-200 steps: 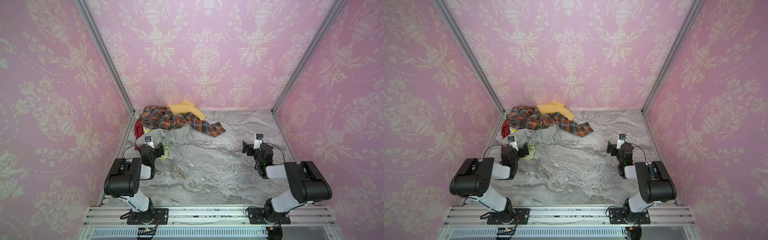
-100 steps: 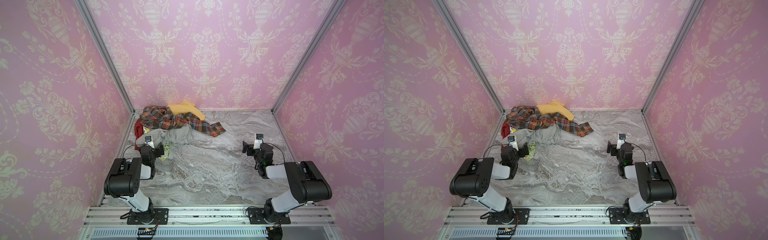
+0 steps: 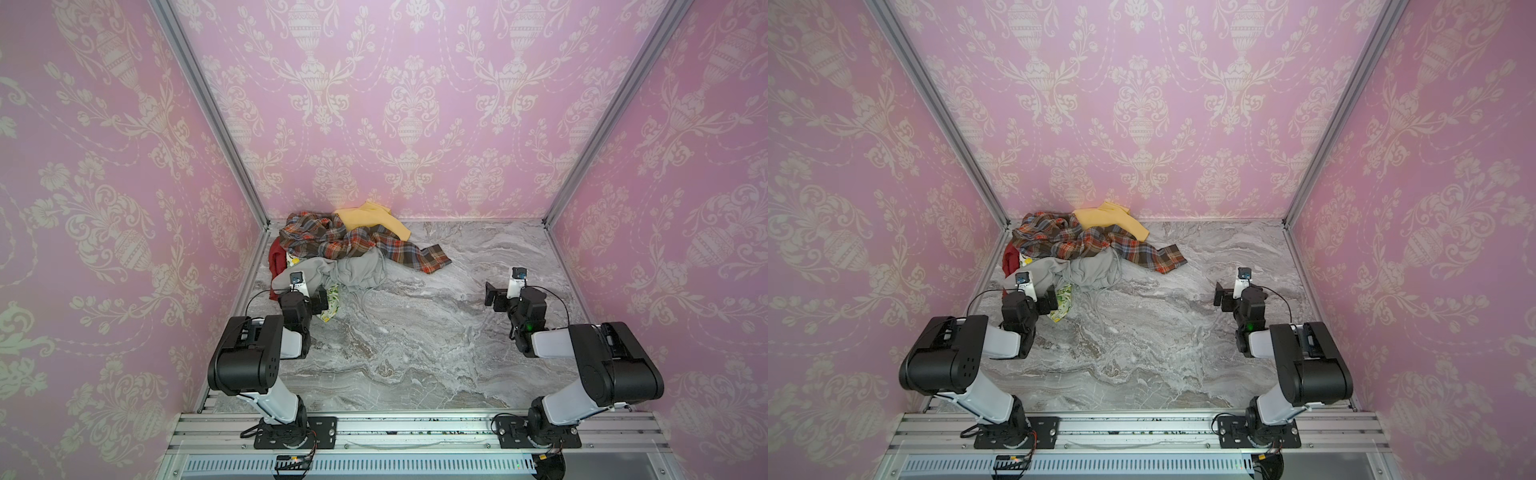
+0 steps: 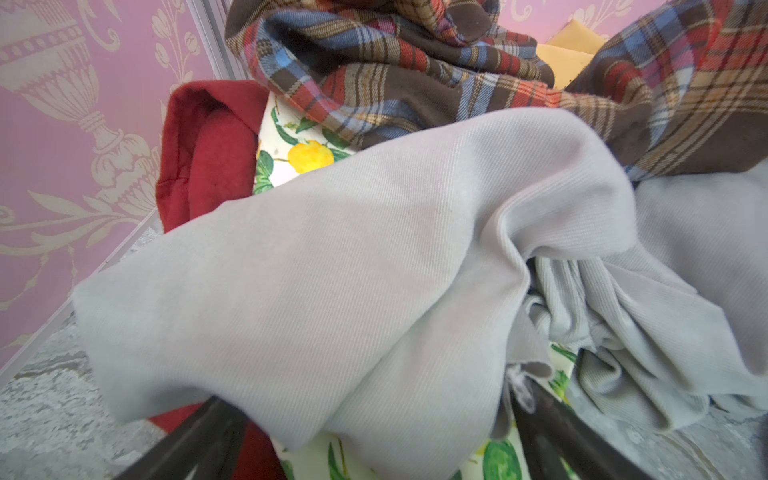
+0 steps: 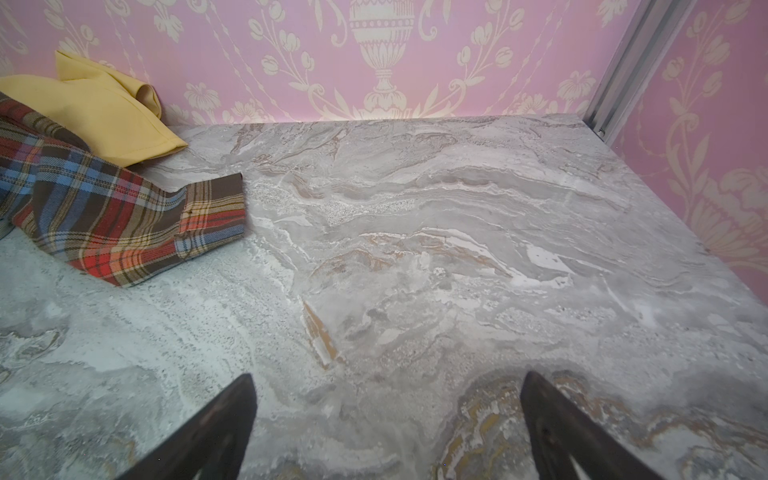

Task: Pick out a specific cloth from the pile

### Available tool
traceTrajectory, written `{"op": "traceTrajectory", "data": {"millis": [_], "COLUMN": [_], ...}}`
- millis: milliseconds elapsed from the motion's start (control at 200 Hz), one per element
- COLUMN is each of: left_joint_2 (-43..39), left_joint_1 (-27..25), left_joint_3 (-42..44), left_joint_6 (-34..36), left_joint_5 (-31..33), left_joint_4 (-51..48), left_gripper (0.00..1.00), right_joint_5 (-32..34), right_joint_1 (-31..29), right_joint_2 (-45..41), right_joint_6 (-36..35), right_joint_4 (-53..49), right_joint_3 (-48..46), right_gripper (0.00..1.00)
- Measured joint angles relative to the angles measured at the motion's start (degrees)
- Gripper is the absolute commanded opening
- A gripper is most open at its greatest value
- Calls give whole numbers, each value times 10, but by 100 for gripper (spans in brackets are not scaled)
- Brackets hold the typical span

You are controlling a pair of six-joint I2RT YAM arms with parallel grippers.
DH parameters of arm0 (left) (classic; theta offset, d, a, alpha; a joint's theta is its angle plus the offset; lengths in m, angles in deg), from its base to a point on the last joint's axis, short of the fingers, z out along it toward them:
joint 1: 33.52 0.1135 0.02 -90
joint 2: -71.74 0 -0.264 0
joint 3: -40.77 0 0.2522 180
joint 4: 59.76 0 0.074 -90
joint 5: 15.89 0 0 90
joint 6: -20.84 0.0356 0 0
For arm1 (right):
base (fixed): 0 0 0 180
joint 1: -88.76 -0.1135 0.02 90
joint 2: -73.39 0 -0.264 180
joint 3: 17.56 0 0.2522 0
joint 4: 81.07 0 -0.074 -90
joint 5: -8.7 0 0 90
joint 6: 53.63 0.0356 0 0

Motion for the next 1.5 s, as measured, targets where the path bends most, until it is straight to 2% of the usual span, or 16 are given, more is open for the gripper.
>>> {"op": "traceTrajectory", "data": {"millis": [380, 575, 696, 1006, 1191, 1501], "left_joint_2": [0, -8, -46, -181, -256, -324], "left_joint_1": [0, 0, 0, -11, -23, -60], "left_joint_3": [0, 0, -1, -96, -148, -248], "left_joint_6": [0, 0, 0, -18, -45, -73], "left_joint_5": [0, 1, 4, 38, 68, 97], "left_joint_4": [-1, -8, -41, -264, -407, -634], "left_gripper": [99, 99, 99, 99, 99, 99], "right_joint_5": [0, 10, 24, 42, 45, 61], "right_joint_1": [0, 0, 0, -10, -30, -155], "right_joint_2": [-5, -63, -115, -247, -289, -288], "right_joint_6": [0, 2, 5, 32, 54, 83], "right_joint_4": [-1, -39, -87, -231, -325, -491], "right_joint_3": [-3, -5, -3, 40, 94, 212], "right_gripper": [100, 100, 100, 100, 100, 99]}}
